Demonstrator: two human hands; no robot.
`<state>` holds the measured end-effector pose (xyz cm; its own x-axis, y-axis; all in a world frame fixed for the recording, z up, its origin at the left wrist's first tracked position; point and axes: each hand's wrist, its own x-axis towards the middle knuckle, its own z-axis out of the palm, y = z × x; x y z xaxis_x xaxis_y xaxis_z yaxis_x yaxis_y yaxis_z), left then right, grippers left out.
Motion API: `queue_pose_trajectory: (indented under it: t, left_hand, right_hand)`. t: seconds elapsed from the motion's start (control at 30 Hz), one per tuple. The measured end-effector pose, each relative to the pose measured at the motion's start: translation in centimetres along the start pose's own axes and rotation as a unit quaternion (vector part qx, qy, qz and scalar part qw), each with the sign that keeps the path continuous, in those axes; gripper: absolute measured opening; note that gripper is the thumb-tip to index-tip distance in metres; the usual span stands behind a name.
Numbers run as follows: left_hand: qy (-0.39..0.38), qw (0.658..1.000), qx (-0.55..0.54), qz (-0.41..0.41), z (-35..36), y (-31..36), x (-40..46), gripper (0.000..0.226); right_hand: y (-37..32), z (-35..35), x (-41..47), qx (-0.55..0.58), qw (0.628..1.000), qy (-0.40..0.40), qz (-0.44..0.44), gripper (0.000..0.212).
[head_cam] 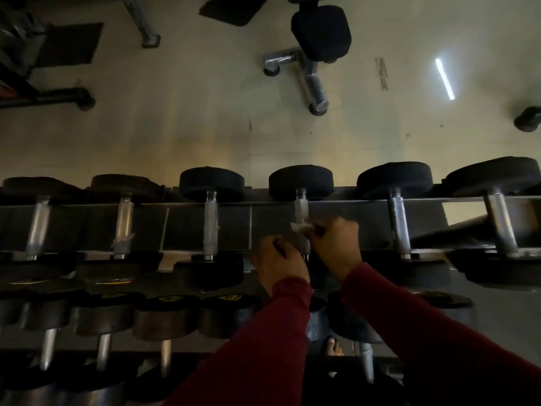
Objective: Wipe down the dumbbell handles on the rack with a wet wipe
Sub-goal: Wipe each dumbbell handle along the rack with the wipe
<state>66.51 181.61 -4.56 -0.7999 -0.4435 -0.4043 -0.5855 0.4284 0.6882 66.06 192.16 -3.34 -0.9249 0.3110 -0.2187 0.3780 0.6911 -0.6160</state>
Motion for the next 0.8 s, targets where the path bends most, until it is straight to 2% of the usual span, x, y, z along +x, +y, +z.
queue_pose_trajectory:
  t: [0.03, 0.1, 0.2, 0.23, 0.33, 0.4, 0.5, 0.57, 0.7, 0.8]
  left_hand:
    - [0.005, 1.0, -0.006, 0.009, 0.0, -0.1, 0.0, 0.02]
    - [0.021, 0.999, -0.03, 0.035, 0.0, -0.3, 0.0, 0.022]
    - [0.042, 0.995, -0.069, 0.059, -0.1, -0.3, -0.2, 0.039]
    - [0.048, 0.994, -0.076, 0.059, -0.1, -0.2, -0.2, 0.044]
    - [0.06, 0.992, -0.079, 0.073, -0.1, -0.1, -0.3, 0.038]
    - [0.06, 0.991, -0.083, 0.083, -0.2, -0.1, -0.3, 0.038]
    - [0.061, 0.991, -0.075, 0.09, -0.1, -0.2, -0.3, 0.04]
    - [0.065, 0.99, -0.069, 0.103, -0.1, -0.2, -0.4, 0.039]
    - [0.019, 0.996, 0.002, 0.083, -0.2, 0.0, -0.3, 0.022]
    - [-0.023, 0.992, 0.071, 0.104, -0.3, 0.1, -0.4, 0.024]
  right_hand:
    - [-0.3, 0.2, 0.8, -0.031, 0.997, 0.021, -0.065, 0.019]
    - [-0.7, 0.4, 2.4, -0.133, 0.974, 0.008, -0.184, 0.027]
    - [-0.1, 0.6, 4.1, -0.353, 0.879, -0.066, -0.314, 0.023]
    - [0.1, 0.5, 4.2, -0.388, 0.847, -0.096, -0.352, 0.017]
    - [0.2, -0.2, 4.0, -0.349, 0.816, -0.19, -0.421, 0.013]
    - [0.2, -0.9, 4.6, -0.371, 0.805, -0.152, -0.437, 0.015]
    - [0.1, -1.4, 5.2, -0.404, 0.826, -0.058, -0.389, 0.022]
    - [0.4, -1.0, 4.7, -0.396, 0.836, -0.06, -0.376, 0.024]
    - [2.4, -2.1, 1.8, -0.216, 0.897, -0.144, -0.357, 0.021]
    - [4.7, -5.0, -0.1, -0.083, 0.964, -0.117, -0.225, 0.017]
